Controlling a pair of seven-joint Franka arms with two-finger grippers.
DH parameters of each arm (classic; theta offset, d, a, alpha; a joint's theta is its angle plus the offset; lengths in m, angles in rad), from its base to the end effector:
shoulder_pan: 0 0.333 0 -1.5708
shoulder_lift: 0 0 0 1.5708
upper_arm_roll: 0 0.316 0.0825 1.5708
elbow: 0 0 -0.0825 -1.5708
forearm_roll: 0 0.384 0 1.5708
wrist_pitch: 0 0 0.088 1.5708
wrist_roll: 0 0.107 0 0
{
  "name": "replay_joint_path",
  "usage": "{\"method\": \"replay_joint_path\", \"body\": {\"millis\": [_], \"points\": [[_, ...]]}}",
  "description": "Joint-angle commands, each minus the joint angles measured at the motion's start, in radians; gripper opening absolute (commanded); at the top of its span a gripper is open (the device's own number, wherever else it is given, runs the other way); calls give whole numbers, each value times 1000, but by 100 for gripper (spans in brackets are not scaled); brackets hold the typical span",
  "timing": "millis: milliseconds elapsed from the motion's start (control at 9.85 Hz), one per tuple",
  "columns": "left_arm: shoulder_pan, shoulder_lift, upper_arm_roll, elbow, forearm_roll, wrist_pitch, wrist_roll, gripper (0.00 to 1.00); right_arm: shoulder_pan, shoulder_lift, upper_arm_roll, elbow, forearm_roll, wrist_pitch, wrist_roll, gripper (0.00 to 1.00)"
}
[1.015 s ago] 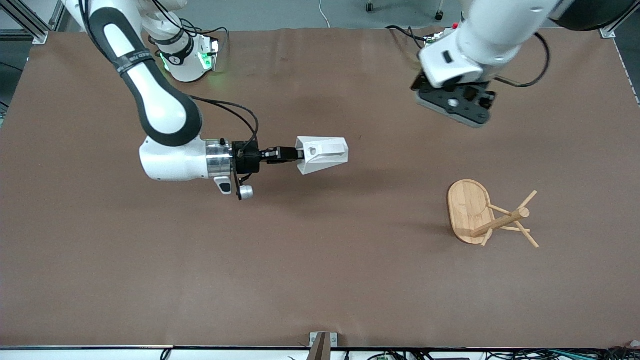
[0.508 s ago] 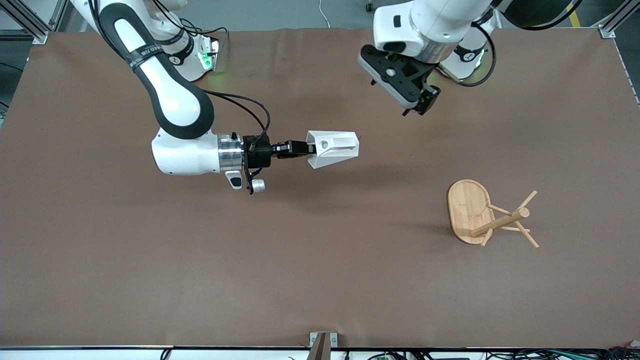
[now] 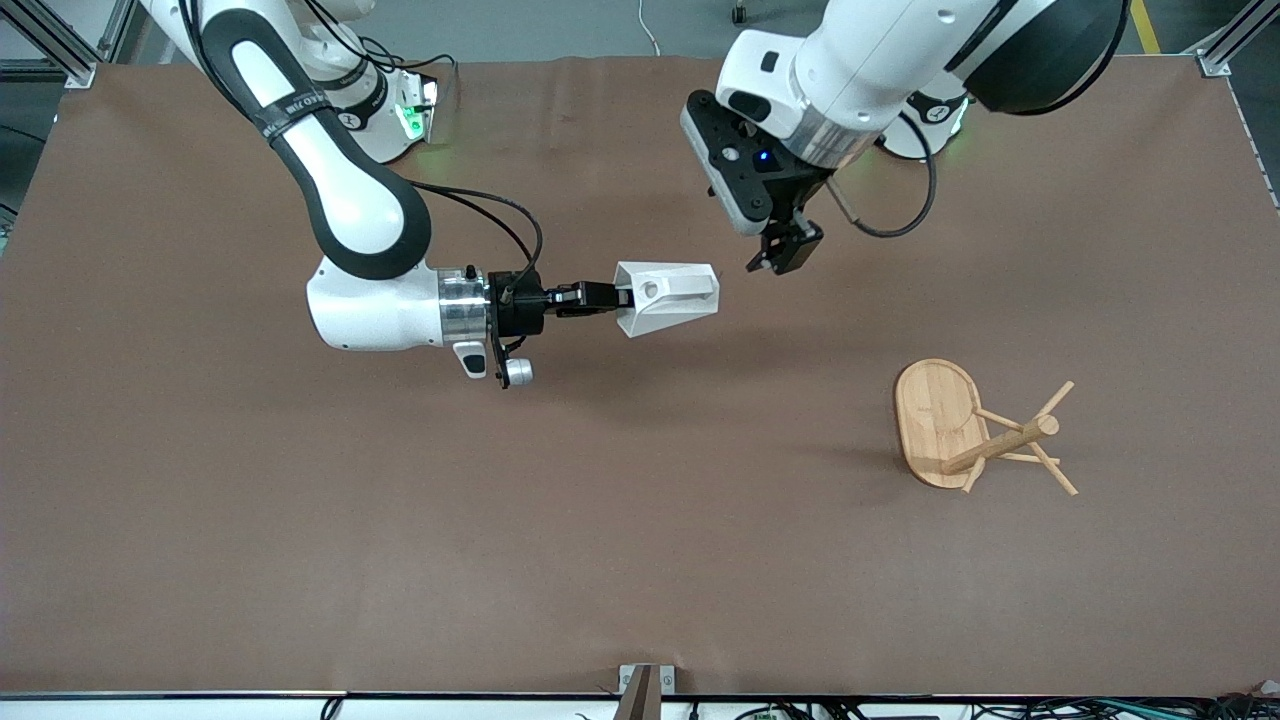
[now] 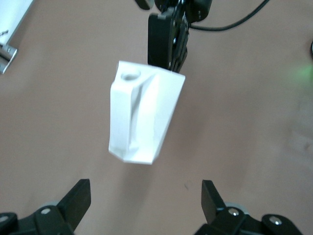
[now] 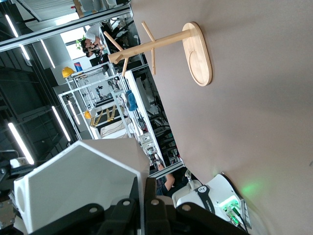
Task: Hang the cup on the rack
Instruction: 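Reach the left gripper to the cup held by the right gripper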
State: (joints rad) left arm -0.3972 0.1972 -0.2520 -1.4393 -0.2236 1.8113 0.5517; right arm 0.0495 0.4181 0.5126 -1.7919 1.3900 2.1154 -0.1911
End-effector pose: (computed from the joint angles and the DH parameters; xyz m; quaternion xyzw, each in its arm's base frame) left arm 0.5046 -0.3859 0.6003 0.8260 -0.5400 0.0830 0.1385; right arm 0.5530 0.3619 0.3812 -0.7843 0.0705 0.1532 0.5970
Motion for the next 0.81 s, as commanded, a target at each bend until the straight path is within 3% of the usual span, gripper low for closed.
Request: {"method": "replay_joint_path", "body": {"millis": [0,711], "points": [[1,24,-1,-62,-37,86,48,100,-10,-13,30,-12,30,32,-19,0],[1,73,-3,-75,-62,117,166,100,-11,-48,46,-23,29,46,-76,0]]}}
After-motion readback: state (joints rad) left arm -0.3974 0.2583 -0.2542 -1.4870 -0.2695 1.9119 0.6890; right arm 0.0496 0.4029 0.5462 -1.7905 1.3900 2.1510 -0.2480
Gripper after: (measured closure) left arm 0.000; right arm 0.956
